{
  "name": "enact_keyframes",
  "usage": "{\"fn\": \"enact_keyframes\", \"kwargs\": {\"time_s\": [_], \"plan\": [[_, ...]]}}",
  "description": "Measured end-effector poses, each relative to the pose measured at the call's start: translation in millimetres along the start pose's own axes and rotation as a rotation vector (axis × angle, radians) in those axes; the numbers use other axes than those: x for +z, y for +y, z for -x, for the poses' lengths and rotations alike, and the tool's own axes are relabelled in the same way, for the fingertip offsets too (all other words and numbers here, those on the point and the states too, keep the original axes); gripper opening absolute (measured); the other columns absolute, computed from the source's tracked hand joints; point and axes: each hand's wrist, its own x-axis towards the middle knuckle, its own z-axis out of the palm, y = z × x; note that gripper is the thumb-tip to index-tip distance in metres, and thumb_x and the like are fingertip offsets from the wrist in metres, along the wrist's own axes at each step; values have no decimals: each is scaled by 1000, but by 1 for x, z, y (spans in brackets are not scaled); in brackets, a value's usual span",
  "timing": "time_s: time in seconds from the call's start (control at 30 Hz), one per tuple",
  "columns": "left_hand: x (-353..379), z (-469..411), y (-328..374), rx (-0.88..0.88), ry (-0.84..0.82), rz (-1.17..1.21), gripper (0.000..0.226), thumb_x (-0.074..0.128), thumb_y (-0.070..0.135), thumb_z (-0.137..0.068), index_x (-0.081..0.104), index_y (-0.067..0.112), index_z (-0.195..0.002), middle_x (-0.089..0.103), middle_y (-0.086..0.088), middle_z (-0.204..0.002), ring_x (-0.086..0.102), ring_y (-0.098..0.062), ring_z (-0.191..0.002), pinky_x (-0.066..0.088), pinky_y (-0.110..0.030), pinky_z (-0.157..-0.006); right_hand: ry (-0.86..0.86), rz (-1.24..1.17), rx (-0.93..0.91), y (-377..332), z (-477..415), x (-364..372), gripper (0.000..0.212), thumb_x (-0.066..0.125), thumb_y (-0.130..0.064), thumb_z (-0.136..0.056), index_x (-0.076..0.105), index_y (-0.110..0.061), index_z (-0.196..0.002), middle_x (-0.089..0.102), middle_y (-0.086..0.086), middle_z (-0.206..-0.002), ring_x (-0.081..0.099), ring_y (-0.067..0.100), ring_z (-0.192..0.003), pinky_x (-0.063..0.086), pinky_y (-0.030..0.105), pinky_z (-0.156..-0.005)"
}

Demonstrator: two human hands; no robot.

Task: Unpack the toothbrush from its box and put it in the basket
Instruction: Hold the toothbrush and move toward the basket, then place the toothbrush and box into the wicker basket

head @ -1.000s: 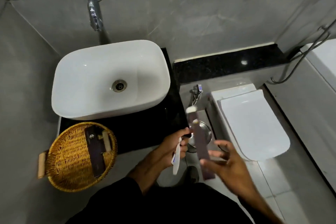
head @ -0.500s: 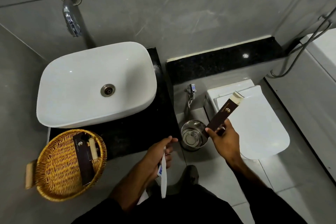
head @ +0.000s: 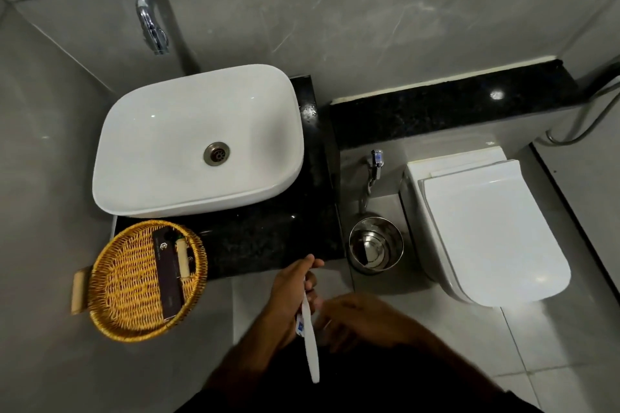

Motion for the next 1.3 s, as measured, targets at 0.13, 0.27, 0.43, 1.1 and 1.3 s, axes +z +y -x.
{"fn": "enact_keyframes", "kwargs": {"time_s": [0.13, 0.27, 0.43, 1.1, 1.3], "plan": [[2, 7, 0, 163, 133, 0, 30, 50, 31, -101, 69, 11, -90, 41, 6, -44, 35, -6, -34, 31, -19, -34, -42, 83, -85, -26, 1, 22, 48, 55, -60, -96, 74, -19, -112, 80, 6, -110, 79, 20, -97, 62, 35, -93], [-16, 19, 21, 248, 245, 35, 30, 49, 31, -102, 69, 13, -89, 43, 2, -51, 39, -5, -37, 34, -18, -34, -38, 186, -157, -46, -8, 31, 31, 62, -51, -96, 67, -26, -112, 80, 1, -108, 79, 18, -93, 64, 27, -78], [-79, 36, 44, 138, 185, 366, 34, 45, 44, -100, 67, 19, -106, 68, -8, -91, 62, -27, -81, 49, -35, -69, -71, 131, -182, -84, -36, 74, 20, 50, -32, -106, 67, -22, -105, 78, -5, -71, 72, 11, -60, 60, 22, -57], [-339, -8, 71, 222, 234, 191, 27, 62, 19, -94, 67, 14, -120, 67, -15, -128, 66, -31, -108, 53, -52, -97, 421, 323, -308, -174, -215, 250, 19, 58, -23, -102, 75, -30, -95, 75, -12, -97, 68, 5, -85, 53, 19, -73], [-349, -37, 80, 422, 479, -102, 33, 66, 28, -93, 69, 16, -124, 42, -7, -155, 54, -23, -124, 52, -48, -103, 544, 529, -189, -188, -255, 258, 23, 58, -28, -103, 72, -14, -115, 75, 5, -116, 70, 16, -98, 55, 22, -80]]}}
